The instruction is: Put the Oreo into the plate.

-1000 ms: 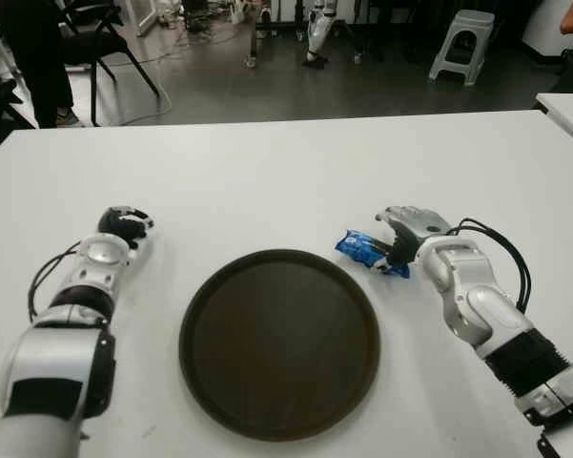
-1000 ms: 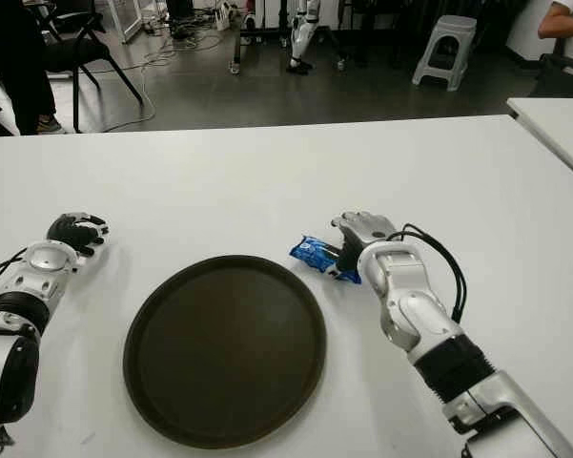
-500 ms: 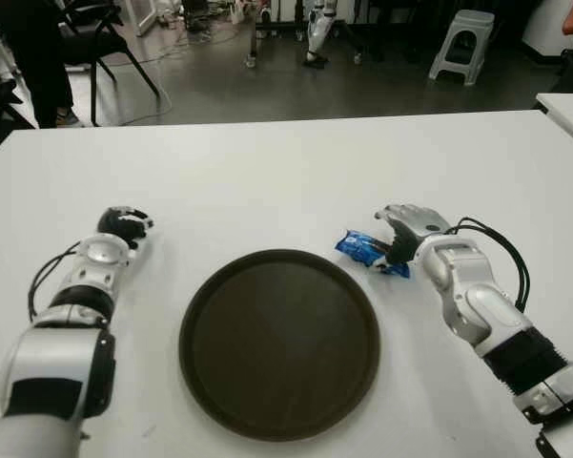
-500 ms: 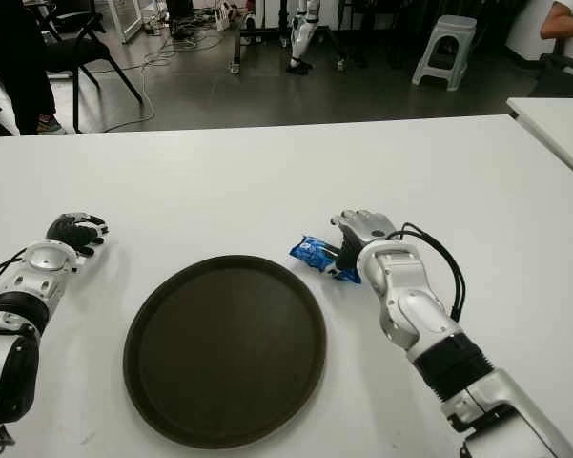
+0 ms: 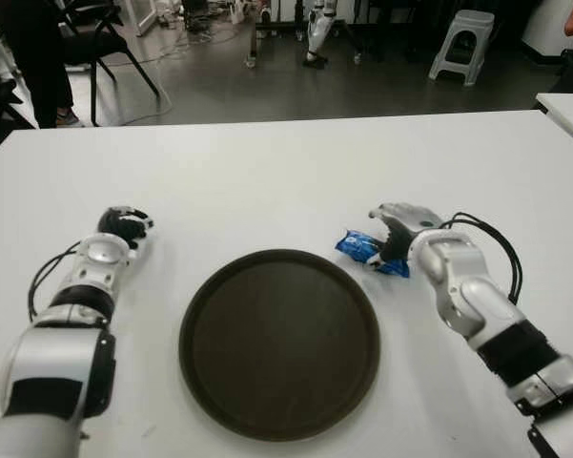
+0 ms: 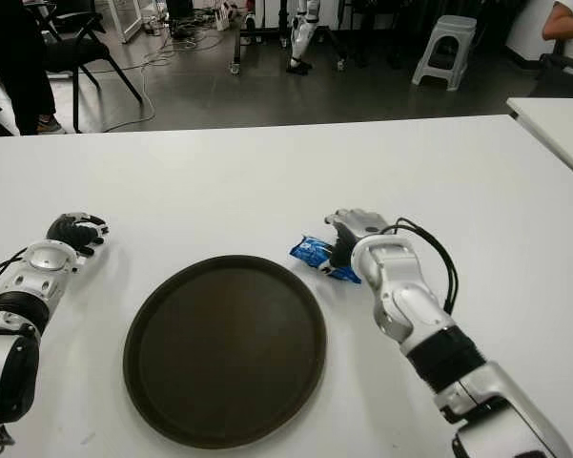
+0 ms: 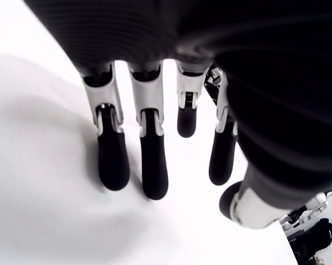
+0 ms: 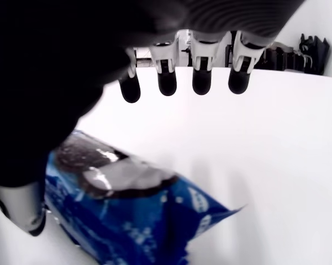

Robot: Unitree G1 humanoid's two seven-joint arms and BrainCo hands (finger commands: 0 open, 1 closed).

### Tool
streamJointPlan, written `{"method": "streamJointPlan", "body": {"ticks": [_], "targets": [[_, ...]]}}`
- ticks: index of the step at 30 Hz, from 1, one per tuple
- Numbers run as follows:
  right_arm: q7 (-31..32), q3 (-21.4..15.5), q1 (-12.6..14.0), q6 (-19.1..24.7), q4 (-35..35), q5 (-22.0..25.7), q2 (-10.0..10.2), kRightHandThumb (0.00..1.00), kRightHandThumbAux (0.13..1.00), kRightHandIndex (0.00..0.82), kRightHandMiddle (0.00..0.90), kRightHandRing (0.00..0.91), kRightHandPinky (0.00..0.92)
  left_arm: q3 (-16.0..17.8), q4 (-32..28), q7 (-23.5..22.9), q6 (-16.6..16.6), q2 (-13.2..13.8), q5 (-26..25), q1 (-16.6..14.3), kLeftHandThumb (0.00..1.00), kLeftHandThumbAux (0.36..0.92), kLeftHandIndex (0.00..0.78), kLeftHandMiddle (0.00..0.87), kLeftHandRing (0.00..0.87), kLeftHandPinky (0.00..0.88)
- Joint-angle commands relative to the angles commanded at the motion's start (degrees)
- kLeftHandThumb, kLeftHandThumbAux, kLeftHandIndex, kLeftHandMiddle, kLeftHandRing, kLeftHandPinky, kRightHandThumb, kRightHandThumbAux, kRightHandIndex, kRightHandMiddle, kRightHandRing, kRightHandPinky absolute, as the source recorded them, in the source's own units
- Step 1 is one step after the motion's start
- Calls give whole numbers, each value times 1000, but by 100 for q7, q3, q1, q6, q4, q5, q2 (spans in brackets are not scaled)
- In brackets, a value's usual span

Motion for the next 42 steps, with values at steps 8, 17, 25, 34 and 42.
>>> {"method": "streamJointPlan", "body": {"ticks": [8,17,25,34,42], "targets": [[482,51,-209,76,217,174,65,0,572,1,18,41,124,27,3,29,13,-7,-10,-6,672,725,398,143,176,209],[845,69,-362,48,372,319,100,0,566,38,53,64,103,-11,-7,23,-4,8,29,4,669,726,397,148,188,229],[1017,87,-447,-37,461,380,123,0,588,69,77,89,128,9,2,-14,19,17,3,17,671,724,398,145,178,209],[848,105,-551,-244,994,446,204,0,596,77,82,86,67,46,-5,-39,7,10,-31,13,676,723,398,122,154,205],[1052,197,-661,-170,1126,417,204,0,603,84,115,116,69,65,-3,-52,-16,20,-33,27,672,726,398,113,140,165]]}}
